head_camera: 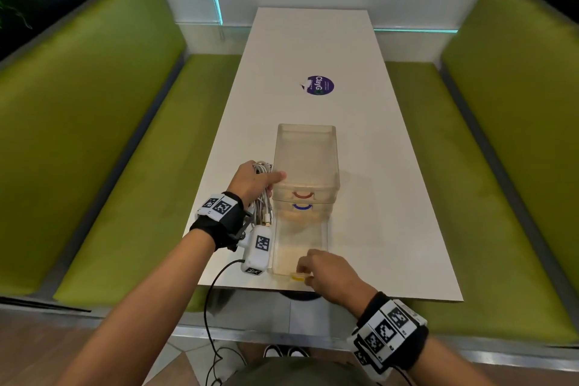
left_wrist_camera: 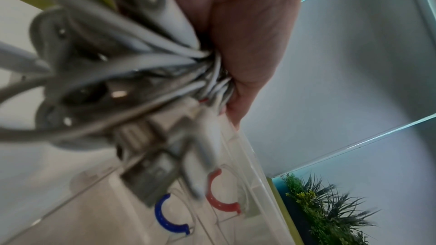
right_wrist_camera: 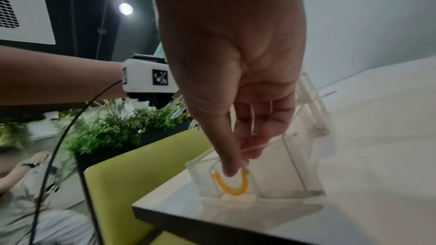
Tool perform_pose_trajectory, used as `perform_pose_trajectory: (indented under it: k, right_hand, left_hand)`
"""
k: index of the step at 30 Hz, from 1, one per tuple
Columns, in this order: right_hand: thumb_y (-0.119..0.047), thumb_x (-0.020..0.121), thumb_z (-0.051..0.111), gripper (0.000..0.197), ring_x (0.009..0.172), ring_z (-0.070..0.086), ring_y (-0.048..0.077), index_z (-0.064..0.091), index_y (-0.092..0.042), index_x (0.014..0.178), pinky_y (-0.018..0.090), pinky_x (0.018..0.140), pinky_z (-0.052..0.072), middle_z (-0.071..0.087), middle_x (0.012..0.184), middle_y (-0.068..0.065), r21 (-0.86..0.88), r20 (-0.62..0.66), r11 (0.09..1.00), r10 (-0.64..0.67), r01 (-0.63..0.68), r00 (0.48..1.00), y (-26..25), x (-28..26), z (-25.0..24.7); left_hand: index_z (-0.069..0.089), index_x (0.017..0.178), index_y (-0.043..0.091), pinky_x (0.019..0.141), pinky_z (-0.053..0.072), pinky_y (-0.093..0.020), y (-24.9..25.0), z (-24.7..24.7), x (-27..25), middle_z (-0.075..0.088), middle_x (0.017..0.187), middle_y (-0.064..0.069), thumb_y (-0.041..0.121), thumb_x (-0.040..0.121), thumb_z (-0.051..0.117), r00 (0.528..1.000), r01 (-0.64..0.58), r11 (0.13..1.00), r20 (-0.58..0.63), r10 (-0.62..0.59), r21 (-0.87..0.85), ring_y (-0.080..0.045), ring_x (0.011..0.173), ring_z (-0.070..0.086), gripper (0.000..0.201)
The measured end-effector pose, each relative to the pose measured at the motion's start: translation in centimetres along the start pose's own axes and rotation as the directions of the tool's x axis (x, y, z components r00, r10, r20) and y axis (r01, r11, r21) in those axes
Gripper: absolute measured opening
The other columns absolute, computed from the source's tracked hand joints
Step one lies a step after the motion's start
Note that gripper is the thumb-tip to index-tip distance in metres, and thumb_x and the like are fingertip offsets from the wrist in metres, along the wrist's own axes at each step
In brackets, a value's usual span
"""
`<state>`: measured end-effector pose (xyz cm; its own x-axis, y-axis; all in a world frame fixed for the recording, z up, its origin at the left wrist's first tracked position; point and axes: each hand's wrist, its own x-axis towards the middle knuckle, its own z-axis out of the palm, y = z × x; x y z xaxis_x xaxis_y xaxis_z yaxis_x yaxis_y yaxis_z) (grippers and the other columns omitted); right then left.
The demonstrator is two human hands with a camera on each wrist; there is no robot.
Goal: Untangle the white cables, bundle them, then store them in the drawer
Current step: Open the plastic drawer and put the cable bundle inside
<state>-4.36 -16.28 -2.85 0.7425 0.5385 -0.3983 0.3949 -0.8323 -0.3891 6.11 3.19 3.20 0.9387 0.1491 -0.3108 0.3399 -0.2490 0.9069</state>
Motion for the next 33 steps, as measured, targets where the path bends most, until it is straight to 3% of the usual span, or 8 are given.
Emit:
perform_pose_trajectory:
  k: [8,12,15,20,24,27,31,33]
  right_hand:
    - [-0.047,0.086,0.06,0.052,0.105,0.056,0.008,0.053,-0.02,0.13,0.021,0.09,0.046,0.054,0.128,-0.006,0.617,-0.353,0.777,0.137,0.121,0.926,-1.7,-0.6,-5.3]
    - [-0.055,0.079,0.059,0.073,0.12,0.052,0.0,0.038,-0.023,0.142,0.023,0.101,0.044,0.053,0.134,-0.01,0.794,-0.287,0.558,-0.005,0.241,0.958,-4.7,0.1,-7.8]
    - [-0.037,0.083,0.066,0.065,0.117,0.052,-0.009,0.036,-0.026,0.14,0.016,0.1,0.042,0.055,0.127,-0.018,0.838,-0.278,0.467,-0.083,0.284,0.957,-5.7,0.1,-8.7]
    - [-0.043,0.079,0.069,0.05,0.106,0.065,0.021,0.055,-0.024,0.124,0.046,0.095,0.05,0.067,0.115,0.005,0.786,-0.255,0.56,-0.092,0.262,0.962,-4.8,-0.3,-8.4]
    - [-0.019,0.088,0.062,0.018,0.079,0.068,0.017,0.062,-0.01,0.104,0.031,0.074,0.054,0.069,0.085,0.007,0.789,-0.291,0.558,-0.032,0.259,0.956,-4.5,-0.7,-7.9]
    - [-0.008,0.088,0.057,0.012,0.075,0.068,0.027,0.061,-0.004,0.098,0.034,0.07,0.055,0.068,0.084,0.02,0.798,-0.321,0.545,0.025,0.256,0.947,-5.0,-0.9,-7.5]
    - [-0.018,0.086,0.055,0.008,0.071,0.067,0.033,0.06,-0.012,0.088,0.044,0.072,0.054,0.066,0.075,0.011,0.771,-0.273,0.623,0.143,0.128,0.951,-4.0,-0.6,-7.3]
    - [-0.021,0.084,0.054,0.006,0.066,0.066,0.028,0.058,-0.018,0.08,0.042,0.071,0.055,0.065,0.075,0.006,0.703,-0.162,0.71,0.217,-0.042,0.963,-2.5,-0.2,-7.0]
  left_hand:
    - [0.052,0.109,0.011,0.053,0.049,-0.032,0.0,-0.2,-4.8,0.057,0.067,-0.005,0.018,0.08,0.075,0.988,-0.112,0.961,-0.13,0.081,-0.253,-0.016,0.05,0.051,0.038]
    - [0.056,0.11,0.013,0.047,0.05,-0.028,1.4,1.6,-8.1,0.056,0.065,-0.009,0.003,0.086,0.063,0.983,-0.17,0.794,-0.04,0.18,-0.584,-0.019,0.054,0.057,0.027]
    - [0.059,0.102,0.016,0.073,0.057,-0.045,2.1,2.9,-9.3,0.064,0.086,-0.009,0.014,0.082,0.067,0.983,-0.161,0.669,-0.055,0.177,-0.726,-0.021,0.082,0.063,0.022]
    - [0.053,0.115,0.015,0.098,0.037,-0.069,0.2,3.1,-9.2,0.063,0.126,-0.009,0.041,0.083,0.068,0.954,-0.219,0.713,0.007,0.3,-0.666,-0.042,0.119,0.053,0.043]
    - [0.045,0.134,0.019,0.098,0.048,-0.036,-0.8,3.4,-9.9,0.054,0.138,0.004,0.073,0.073,0.058,0.942,-0.269,0.817,0.039,0.334,-0.511,-0.027,0.126,0.052,0.083]
    - [0.04,0.137,0.021,0.098,0.049,-0.038,-0.9,4.1,-9.8,0.055,0.131,-0.006,0.078,0.064,0.063,0.952,-0.239,0.812,0.037,0.305,-0.533,-0.028,0.119,0.058,0.096]
    - [0.022,0.145,0.028,0.093,0.033,-0.004,-0.5,3.3,-9.2,0.034,0.148,0.011,0.095,0.054,0.043,0.95,-0.3,0.886,-0.022,0.313,-0.354,0.016,0.121,0.042,0.114]
    - [0.02,0.145,0.038,0.109,0.024,-0.02,-0.5,2.4,-8.3,0.02,0.156,0.012,0.095,0.06,0.034,0.947,-0.322,0.922,-0.064,0.316,-0.215,0.006,0.136,0.024,0.102]
